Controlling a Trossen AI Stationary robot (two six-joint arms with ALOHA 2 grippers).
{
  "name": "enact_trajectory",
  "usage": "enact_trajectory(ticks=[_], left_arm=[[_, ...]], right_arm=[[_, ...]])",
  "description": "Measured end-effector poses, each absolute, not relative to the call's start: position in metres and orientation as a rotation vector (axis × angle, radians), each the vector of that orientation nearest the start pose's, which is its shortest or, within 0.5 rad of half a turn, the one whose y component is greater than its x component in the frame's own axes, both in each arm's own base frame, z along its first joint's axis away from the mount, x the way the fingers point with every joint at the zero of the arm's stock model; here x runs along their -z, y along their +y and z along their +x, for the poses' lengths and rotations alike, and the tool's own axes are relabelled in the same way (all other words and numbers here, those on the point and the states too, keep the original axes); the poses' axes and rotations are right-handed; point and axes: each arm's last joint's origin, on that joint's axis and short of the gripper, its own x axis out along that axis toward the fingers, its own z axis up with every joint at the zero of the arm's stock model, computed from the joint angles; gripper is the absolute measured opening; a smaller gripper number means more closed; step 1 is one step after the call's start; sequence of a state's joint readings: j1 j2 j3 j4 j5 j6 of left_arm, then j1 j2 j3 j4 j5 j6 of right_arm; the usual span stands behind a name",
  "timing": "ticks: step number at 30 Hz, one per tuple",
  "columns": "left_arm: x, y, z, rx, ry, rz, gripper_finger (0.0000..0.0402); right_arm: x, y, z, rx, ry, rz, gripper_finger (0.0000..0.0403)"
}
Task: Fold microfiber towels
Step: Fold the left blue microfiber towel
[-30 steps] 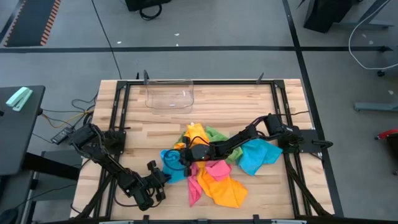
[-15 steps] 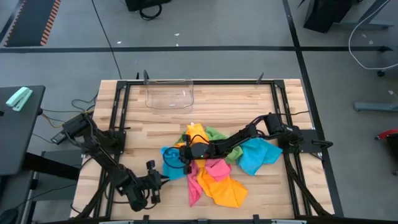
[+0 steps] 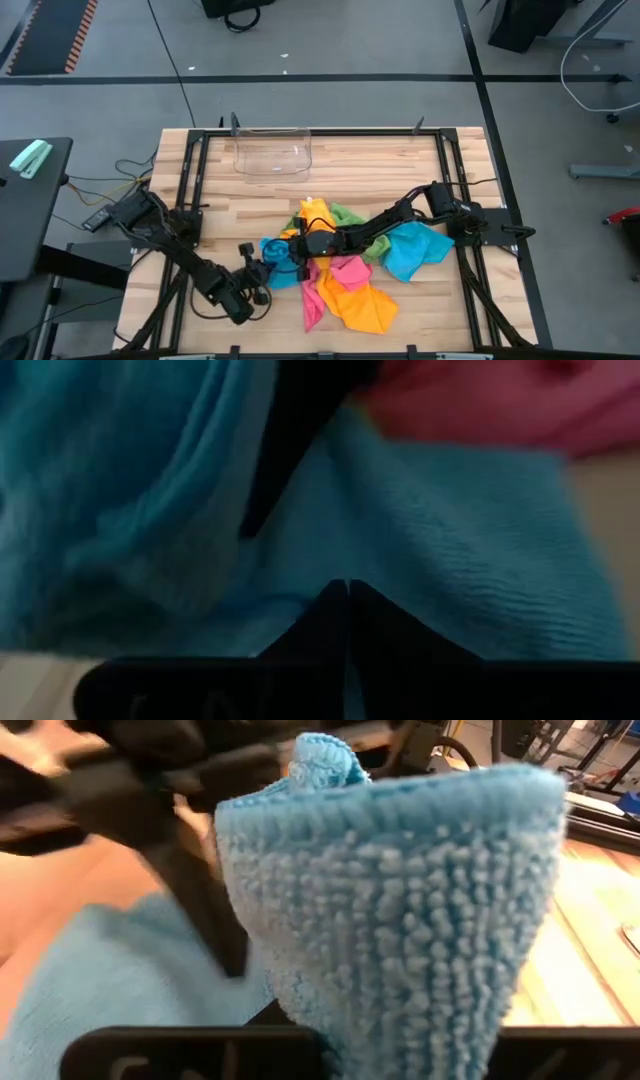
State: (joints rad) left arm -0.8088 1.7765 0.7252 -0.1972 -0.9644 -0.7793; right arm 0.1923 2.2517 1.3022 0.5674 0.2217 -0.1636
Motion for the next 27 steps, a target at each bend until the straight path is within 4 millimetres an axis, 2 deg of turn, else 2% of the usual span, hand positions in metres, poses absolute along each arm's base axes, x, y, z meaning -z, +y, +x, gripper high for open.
enact_trajectory(ticks=[7,15,19,27], left_arm=[[-0.088,-0.167,0.204,-0.471,0.673,0.178,0.0018],[-0.088,-0.173,0.202,-0.447,0.660,0.046,0.0020],[-0.089,-0.177,0.203,-0.434,0.650,-0.021,0.0015],[-0.089,-0.178,0.205,-0.426,0.641,-0.051,0.0019]], right_arm=[[-0.107,0.089,0.457,-0.027,0.392,-0.291,0.0039],[-0.107,0.087,0.457,0.062,0.395,-0.219,0.0039],[-0.107,0.090,0.457,0.053,0.397,-0.270,0.0039],[-0.104,0.103,0.452,0.086,0.444,-0.487,0.0039]])
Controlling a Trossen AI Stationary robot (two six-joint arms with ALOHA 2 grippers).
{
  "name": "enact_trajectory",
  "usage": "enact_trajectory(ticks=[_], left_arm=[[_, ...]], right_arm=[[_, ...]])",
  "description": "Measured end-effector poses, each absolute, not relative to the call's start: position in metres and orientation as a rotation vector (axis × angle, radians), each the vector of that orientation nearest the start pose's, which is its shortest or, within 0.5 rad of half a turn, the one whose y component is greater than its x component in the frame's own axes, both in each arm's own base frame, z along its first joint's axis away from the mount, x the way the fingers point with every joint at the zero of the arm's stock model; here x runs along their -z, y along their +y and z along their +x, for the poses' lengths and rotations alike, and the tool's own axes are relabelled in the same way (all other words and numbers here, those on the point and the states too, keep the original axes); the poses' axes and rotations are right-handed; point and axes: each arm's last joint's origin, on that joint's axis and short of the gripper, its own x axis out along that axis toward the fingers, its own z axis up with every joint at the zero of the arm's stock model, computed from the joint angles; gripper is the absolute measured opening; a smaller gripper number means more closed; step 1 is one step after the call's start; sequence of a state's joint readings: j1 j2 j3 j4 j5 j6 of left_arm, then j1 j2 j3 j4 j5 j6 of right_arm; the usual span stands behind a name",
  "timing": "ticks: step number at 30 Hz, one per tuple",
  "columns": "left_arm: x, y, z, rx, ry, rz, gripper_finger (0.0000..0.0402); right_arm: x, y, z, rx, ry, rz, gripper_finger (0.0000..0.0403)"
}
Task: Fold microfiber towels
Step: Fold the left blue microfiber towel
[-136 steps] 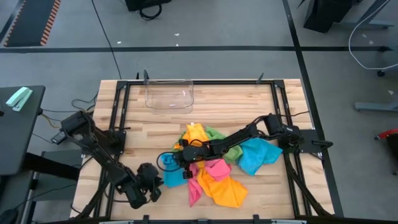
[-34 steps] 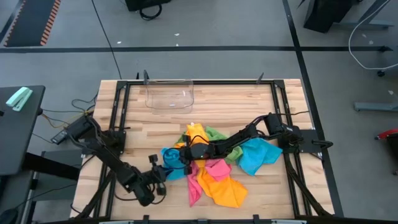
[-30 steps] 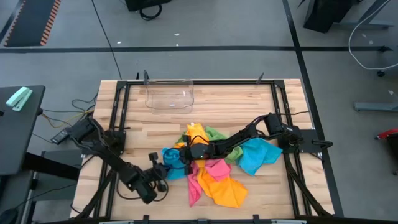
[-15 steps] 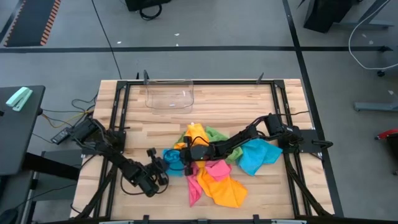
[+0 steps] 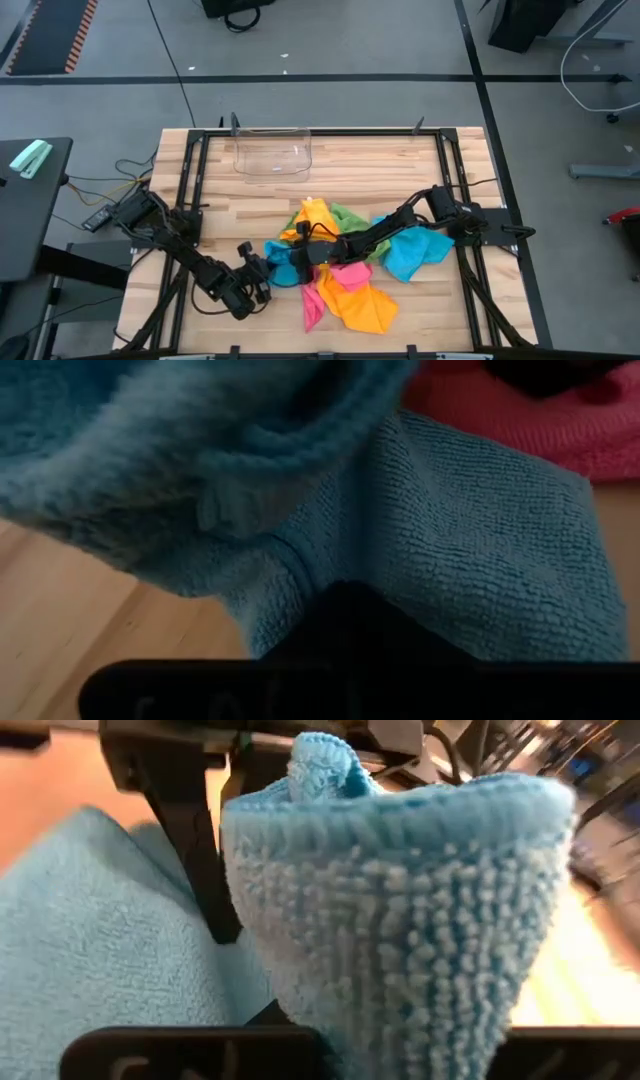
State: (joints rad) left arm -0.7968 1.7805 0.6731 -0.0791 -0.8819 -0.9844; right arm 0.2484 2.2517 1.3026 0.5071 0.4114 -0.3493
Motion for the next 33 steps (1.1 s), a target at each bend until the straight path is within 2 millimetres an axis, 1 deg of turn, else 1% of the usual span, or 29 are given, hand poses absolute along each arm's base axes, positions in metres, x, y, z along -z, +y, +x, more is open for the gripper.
enact_trajectory(ticks=[4,8,11,15,20,25,29,33], left_arm=[[-0.090,-0.178,0.207,-0.423,0.634,-0.068,0.0013],[-0.092,-0.179,0.206,-0.419,0.627,-0.088,0.0012],[-0.101,-0.183,0.203,-0.382,0.620,-0.103,0.0020],[-0.121,-0.189,0.197,-0.312,0.589,-0.087,0.0028],[-0.145,-0.191,0.190,-0.244,0.548,-0.064,0.0024],[-0.164,-0.187,0.188,-0.210,0.511,-0.055,0.0021],[-0.176,-0.184,0.186,-0.223,0.467,-0.054,0.0024],[-0.174,-0.177,0.190,-0.287,0.460,-0.068,0.0021]], right_arm=[[-0.104,0.110,0.449,0.104,0.457,-0.611,0.0039],[-0.104,0.115,0.448,0.083,0.467,-0.739,0.0039],[-0.104,0.118,0.446,0.064,0.472,-0.825,0.0039],[-0.104,0.122,0.445,0.025,0.479,-0.897,0.0039],[-0.102,0.123,0.445,-0.090,0.473,-0.893,0.0039],[-0.100,0.123,0.445,-0.195,0.471,-0.849,0.0047],[-0.099,0.121,0.444,-0.203,0.484,-0.811,0.0073],[-0.098,0.119,0.445,-0.203,0.489,-0.794,0.0112]])
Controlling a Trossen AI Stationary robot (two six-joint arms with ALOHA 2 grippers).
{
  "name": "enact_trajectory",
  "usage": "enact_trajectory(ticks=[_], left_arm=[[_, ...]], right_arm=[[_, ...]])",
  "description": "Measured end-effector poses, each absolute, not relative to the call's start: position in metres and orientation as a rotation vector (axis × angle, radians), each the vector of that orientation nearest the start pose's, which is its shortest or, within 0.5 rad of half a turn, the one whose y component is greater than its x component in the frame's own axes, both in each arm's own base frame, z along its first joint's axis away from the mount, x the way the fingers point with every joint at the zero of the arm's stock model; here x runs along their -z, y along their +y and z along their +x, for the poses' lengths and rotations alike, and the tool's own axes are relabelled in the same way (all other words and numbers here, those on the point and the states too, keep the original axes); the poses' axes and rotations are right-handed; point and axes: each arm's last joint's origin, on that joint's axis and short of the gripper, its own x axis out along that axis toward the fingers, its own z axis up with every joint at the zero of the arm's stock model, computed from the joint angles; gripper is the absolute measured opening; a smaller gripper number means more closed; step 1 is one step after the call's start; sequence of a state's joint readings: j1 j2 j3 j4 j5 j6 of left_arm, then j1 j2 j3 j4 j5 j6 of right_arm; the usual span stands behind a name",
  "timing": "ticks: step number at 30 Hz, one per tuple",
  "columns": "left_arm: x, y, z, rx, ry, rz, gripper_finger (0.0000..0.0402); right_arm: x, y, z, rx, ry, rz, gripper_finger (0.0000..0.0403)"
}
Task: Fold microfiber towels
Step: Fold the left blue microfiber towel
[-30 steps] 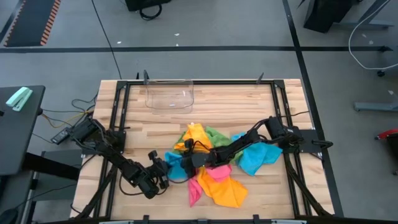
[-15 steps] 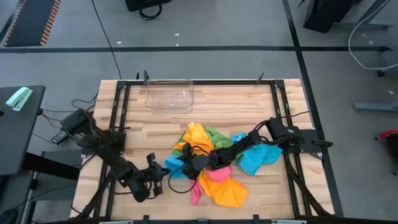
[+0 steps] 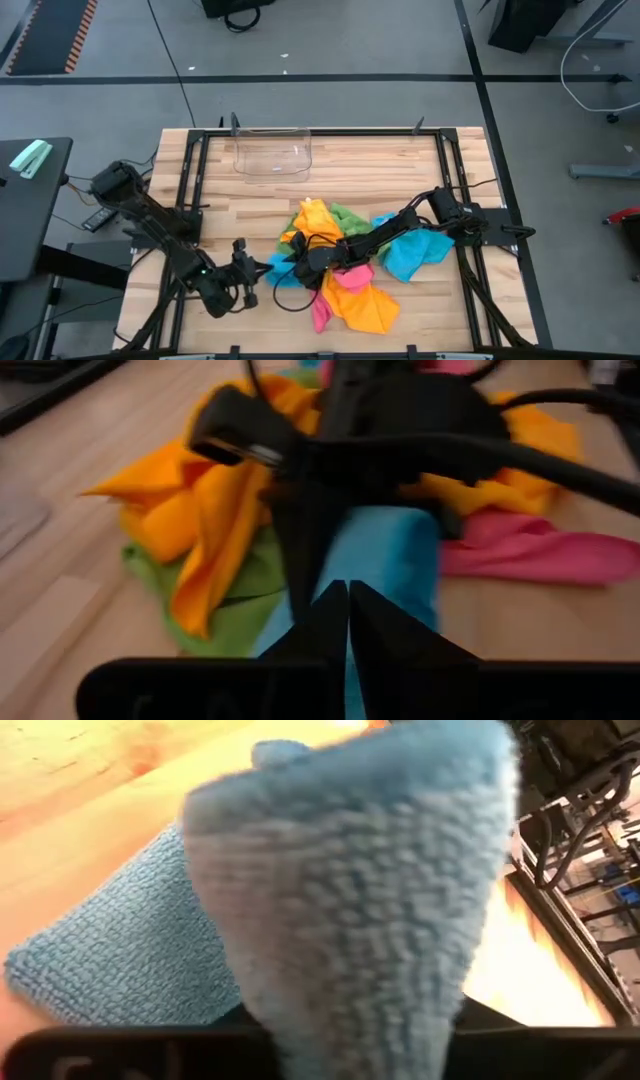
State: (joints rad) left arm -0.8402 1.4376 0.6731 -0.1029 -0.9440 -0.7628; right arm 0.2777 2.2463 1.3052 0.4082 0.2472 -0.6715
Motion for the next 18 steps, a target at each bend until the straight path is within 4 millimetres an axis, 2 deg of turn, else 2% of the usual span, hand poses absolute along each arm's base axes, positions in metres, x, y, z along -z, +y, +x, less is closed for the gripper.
enact_trajectory(ticks=[8,12,18], left_arm=[[-0.161,-0.165,0.203,-0.348,0.518,-0.081,0.0015],[-0.161,-0.165,0.204,-0.340,0.532,-0.095,0.0023],[-0.161,-0.165,0.204,-0.339,0.531,-0.106,0.0018]], right_arm=[[-0.105,0.122,0.454,-0.217,0.590,-0.729,0.0175],[-0.116,0.126,0.460,-0.271,0.624,-0.683,0.0182],[-0.115,0.130,0.458,-0.274,0.649,-0.639,0.0183]])
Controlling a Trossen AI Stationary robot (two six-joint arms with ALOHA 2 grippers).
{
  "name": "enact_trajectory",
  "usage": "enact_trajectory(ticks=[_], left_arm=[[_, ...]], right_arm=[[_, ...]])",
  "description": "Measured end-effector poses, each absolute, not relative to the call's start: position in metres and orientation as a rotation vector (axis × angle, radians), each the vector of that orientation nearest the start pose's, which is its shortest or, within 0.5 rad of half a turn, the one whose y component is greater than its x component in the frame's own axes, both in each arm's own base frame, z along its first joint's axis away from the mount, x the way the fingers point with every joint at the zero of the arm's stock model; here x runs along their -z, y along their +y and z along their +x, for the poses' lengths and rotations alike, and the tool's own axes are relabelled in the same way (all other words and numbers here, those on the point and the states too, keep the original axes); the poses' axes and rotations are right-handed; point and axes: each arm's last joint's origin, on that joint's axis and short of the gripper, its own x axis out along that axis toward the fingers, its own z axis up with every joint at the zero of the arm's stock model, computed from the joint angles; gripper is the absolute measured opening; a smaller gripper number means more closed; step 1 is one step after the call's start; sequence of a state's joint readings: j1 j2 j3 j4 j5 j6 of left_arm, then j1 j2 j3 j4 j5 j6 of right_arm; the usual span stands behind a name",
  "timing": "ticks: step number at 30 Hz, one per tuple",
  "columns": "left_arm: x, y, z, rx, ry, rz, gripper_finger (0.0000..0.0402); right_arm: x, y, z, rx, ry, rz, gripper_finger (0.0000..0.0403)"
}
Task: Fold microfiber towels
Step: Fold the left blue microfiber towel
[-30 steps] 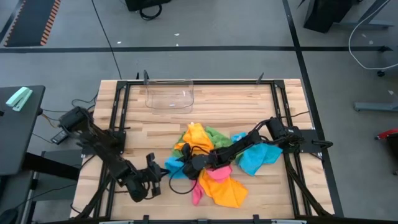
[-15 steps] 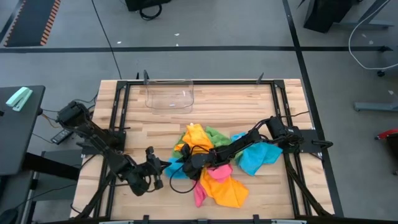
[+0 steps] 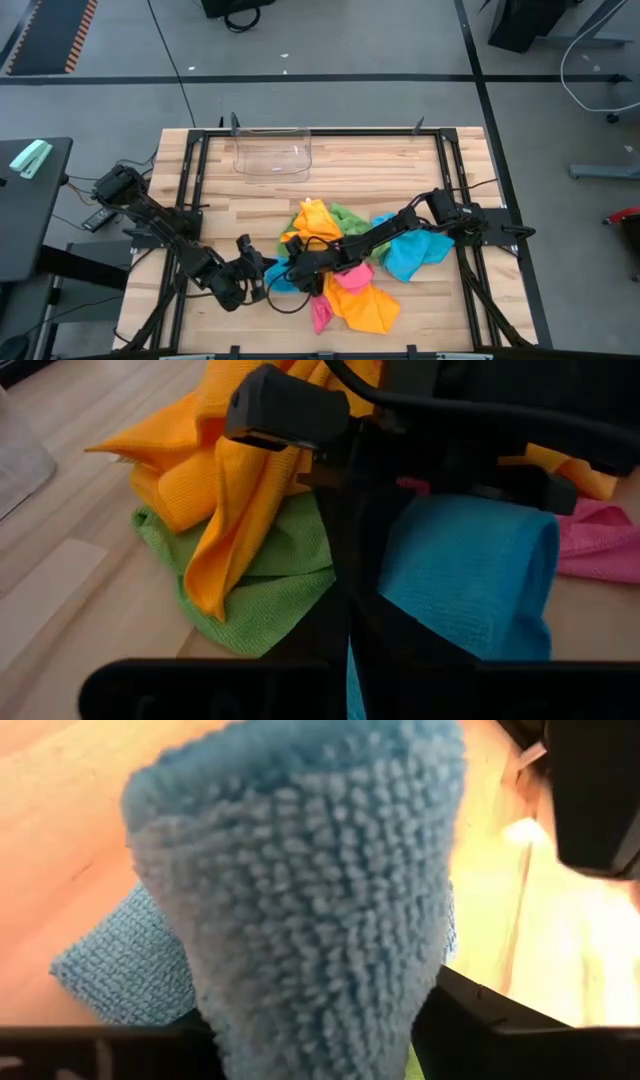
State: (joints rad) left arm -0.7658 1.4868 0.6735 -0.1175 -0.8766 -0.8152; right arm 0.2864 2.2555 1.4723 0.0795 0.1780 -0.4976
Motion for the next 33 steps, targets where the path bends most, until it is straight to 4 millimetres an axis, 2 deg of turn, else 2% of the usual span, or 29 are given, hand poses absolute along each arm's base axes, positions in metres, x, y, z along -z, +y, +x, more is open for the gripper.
enact_trajectory(ticks=[5,12,18,25,33], left_arm=[[-0.1604,-0.1670,0.2023,-0.326,0.537,-0.114,0.0014],[-0.1604,-0.1678,0.2017,-0.323,0.537,-0.116,0.0030],[-0.1603,-0.1672,0.2018,-0.326,0.539,-0.114,0.0025],[-0.1602,-0.1670,0.2014,-0.325,0.543,-0.105,0.0014],[-0.1603,-0.1672,0.2011,-0.322,0.544,-0.099,0.0024]], right_arm=[[-0.1150,0.1280,0.4584,-0.254,0.662,-0.587,0.0195],[-0.1150,0.1283,0.4582,-0.244,0.670,-0.540,0.0235],[-0.1196,0.1281,0.4556,-0.236,0.695,-0.498,0.0260],[-0.1198,0.1279,0.4541,-0.238,0.715,-0.464,0.0265],[-0.1234,0.1282,0.4538,-0.241,0.710,-0.432,0.0265]])
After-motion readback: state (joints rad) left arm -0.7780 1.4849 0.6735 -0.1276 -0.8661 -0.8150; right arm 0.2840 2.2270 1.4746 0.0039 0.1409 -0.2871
